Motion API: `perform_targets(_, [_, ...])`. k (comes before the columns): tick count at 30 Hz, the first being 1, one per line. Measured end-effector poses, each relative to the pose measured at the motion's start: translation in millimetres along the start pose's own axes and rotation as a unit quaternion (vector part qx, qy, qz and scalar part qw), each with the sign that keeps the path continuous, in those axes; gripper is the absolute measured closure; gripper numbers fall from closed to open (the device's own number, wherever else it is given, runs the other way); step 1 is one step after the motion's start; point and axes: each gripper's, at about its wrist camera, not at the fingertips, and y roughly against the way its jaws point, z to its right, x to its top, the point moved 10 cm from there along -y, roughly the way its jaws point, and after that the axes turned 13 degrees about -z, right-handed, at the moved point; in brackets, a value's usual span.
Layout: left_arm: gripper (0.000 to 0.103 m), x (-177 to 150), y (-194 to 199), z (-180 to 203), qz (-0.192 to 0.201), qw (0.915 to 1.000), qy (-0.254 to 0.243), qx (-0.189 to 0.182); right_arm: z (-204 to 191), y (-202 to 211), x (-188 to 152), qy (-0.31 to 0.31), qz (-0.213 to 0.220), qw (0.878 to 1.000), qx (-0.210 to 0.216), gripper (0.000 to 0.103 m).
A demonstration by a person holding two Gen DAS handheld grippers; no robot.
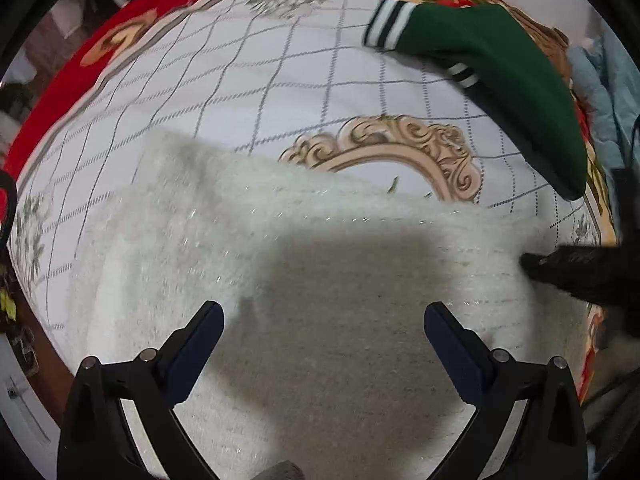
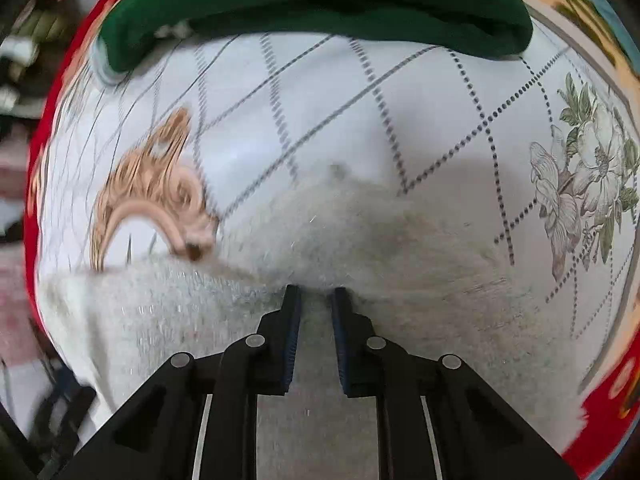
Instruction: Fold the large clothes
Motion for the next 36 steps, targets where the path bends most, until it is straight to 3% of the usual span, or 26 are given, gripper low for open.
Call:
perform_targets(2, [0.000, -9, 3, -10, -0.004, 0.9998, 0.020, -0.004, -6, 23, -9, 0.004, -0.012, 1.000, 0.004, 0.088])
perform_targets(5, [0.000, -17, 12, -30, -0.005, 0.9985, 0.053, -0.012, -37, 65, -34, 0.062, 0.010, 0.997, 0.044, 0.083])
perform_targets(7, [0.000, -21, 18, -44, -0.002, 0.9973, 0.072, -0.013, -57, 66, -57, 0.098, -0.013, 0.993, 0.063, 0.083])
perform_targets(9, [0.000, -25, 21, -55, -0.001, 0.9963, 0.086, -0.008, -83, 37, -76, 0.125, -0.069, 0.986, 0.083, 0.083])
perform_targets(11, [0.000, -29, 24, -66, 0.001, 0.9955, 0.095, -0.001, -94, -13, -93, 0.141, -0.129, 0.980, 0.049, 0.083])
perform_targets(13, [0.000, -31, 27, -72, 0.007, 0.9954, 0.095, 0.012, -87, -75, -100, 0.133, -0.181, 0.974, 0.012, 0.094])
perform_targets(14, [0.000, -32, 30, -73, 0.011, 0.9956, 0.091, 0.022, -89, -84, -99, 0.128, -0.179, 0.975, 0.021, 0.099])
perform_targets(18, [0.000, -29, 39, -62, 0.018, 0.9973, 0.065, 0.028, -90, -59, -107, 0.112, -0.168, 0.979, 0.018, 0.098])
perform_targets(23, [0.000, -12, 39, -25, 0.034, 0.9990, 0.006, 0.028, -82, 20, -112, 0.096, -0.072, 0.990, 0.075, 0.091])
perform_targets(25, [0.000, 0, 23, -12, 0.030, 0.9991, -0.007, 0.030, -65, 27, -86, 0.093, -0.019, 0.995, 0.041, 0.091])
perform_targets(26, [0.000, 7, 13, -7, 0.025, 0.9991, -0.010, 0.033, -54, 17, -73, 0.089, -0.008, 0.996, 0.009, 0.091])
perform_targets(27, [0.000, 14, 2, -3, 0.015, 0.9992, -0.011, 0.037, -43, 1, -61, 0.083, -0.013, 0.996, -0.002, 0.098])
perform_targets(29, [0.000, 23, -5, -1, 0.005, 0.9999, 0.001, 0.014, -34, -17, -48, 0.046, -0.032, 0.996, 0.069, 0.102])
perform_targets(31, [0.000, 28, 7, 3, 0.017, 0.9998, 0.005, -0.008, -30, 1, -50, 0.023, -0.046, 0.992, 0.112, 0.102])
perform_targets(32, [0.000, 29, 13, 5, 0.024, 0.9997, 0.000, -0.007, -26, 17, -55, 0.021, -0.034, 0.991, 0.125, 0.101])
perform_targets(35, [0.000, 23, 27, 16, 0.031, 0.9993, -0.020, -0.004, 14, 71, -80, -0.003, 0.055, 0.990, 0.130, 0.069])
perform_targets(36, [0.000, 20, 27, 21, 0.028, 0.9993, -0.026, -0.002, 33, 86, -91, -0.017, 0.080, 0.987, 0.139, 0.041])
